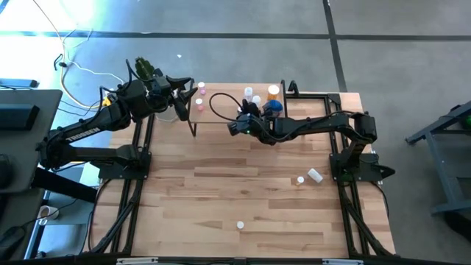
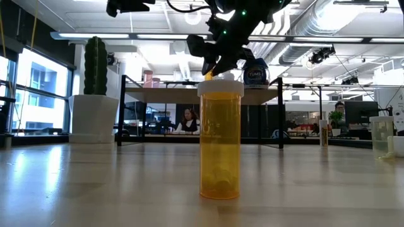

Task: Pick and place medicine bottles onto shelf by color
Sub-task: Put the top orange pill bottle on the shelf, then put the yellow pill bottle on the shelf

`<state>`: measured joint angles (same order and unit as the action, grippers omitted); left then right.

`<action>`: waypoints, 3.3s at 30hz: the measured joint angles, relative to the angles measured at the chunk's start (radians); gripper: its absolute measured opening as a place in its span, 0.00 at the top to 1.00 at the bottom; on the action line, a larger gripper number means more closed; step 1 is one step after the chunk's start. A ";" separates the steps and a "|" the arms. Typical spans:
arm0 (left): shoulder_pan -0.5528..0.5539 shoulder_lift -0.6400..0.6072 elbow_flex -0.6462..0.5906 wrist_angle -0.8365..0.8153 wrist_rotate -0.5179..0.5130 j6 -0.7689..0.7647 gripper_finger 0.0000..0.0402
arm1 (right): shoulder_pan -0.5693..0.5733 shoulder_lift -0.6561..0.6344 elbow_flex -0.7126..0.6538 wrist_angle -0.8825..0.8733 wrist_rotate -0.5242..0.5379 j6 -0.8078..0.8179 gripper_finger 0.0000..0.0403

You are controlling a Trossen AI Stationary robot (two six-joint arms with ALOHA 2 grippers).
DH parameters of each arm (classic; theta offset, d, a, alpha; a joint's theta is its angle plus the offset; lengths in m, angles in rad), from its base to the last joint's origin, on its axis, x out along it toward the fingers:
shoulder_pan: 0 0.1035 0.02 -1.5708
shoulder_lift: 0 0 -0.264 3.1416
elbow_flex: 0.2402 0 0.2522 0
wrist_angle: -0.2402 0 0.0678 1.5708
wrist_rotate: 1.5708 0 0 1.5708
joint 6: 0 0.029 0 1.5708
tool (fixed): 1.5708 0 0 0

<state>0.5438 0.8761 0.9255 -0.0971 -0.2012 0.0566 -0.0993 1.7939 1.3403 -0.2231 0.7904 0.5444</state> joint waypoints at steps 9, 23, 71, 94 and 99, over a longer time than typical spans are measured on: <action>0.000 0.000 0.000 0.000 -0.001 0.000 0.50 | 0.000 0.002 -0.001 -0.027 -0.019 0.030 0.72; 0.000 0.000 0.000 0.000 -0.004 0.000 0.50 | 0.000 0.002 -0.002 -0.041 -0.019 0.058 0.67; 0.000 0.000 0.000 -0.020 -0.003 0.000 0.50 | 0.004 -0.212 0.000 0.005 -0.146 -0.011 0.53; -0.002 -0.013 0.000 -0.081 0.127 -0.027 0.50 | 0.053 -0.479 0.000 -0.469 -0.171 0.066 0.53; -0.002 -0.024 0.000 -0.095 0.129 -0.053 0.50 | 0.101 -0.499 0.000 -0.614 -0.202 0.126 0.53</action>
<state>0.5415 0.8520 0.9253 -0.1919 -0.0720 0.0035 0.0022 1.2948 1.3400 -0.8373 0.5887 0.6700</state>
